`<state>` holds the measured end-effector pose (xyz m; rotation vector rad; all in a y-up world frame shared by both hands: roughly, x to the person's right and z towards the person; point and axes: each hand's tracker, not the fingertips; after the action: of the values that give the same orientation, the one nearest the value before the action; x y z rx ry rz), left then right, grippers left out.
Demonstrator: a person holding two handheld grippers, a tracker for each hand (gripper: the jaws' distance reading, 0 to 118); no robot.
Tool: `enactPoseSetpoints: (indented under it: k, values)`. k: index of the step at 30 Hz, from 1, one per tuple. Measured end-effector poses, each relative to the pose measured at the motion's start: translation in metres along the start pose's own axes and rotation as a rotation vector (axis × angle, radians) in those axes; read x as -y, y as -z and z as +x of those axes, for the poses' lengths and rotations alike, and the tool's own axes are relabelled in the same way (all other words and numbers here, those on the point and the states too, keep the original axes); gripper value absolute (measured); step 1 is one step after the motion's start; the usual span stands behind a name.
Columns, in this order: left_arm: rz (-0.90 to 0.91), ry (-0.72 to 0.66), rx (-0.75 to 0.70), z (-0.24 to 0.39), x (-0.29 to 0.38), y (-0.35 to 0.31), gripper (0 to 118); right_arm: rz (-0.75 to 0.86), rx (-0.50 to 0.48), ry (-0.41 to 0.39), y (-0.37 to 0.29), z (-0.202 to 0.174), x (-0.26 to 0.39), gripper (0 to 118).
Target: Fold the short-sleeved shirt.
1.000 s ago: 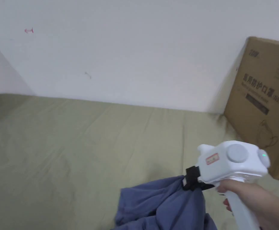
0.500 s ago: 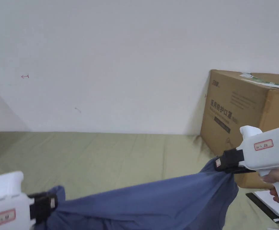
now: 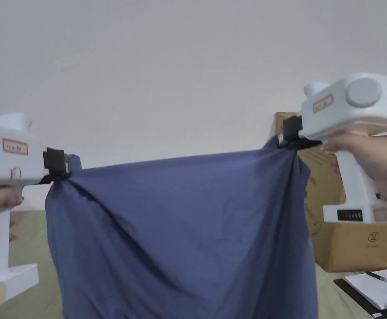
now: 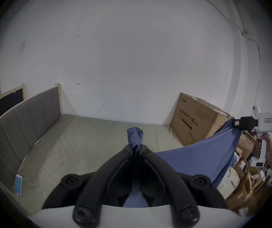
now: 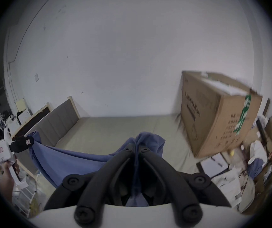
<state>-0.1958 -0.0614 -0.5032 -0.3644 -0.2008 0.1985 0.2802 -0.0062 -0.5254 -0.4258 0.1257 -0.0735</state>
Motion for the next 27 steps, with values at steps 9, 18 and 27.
enactPoseSetpoints:
  k: [9,18,27]
  values:
    - [0.058,-0.103,-0.031,0.002,-0.035,0.070,4,0.080,0.114,-0.115,0.054,-0.015,-0.067,2]
    - [0.004,-0.084,-0.028,-0.009,0.002,0.140,4,0.107,0.145,-0.134,0.122,-0.004,-0.006,2]
    - [-0.478,-0.249,-0.003,-0.058,0.234,0.171,4,-0.324,0.076,0.010,0.179,0.032,0.267,2]
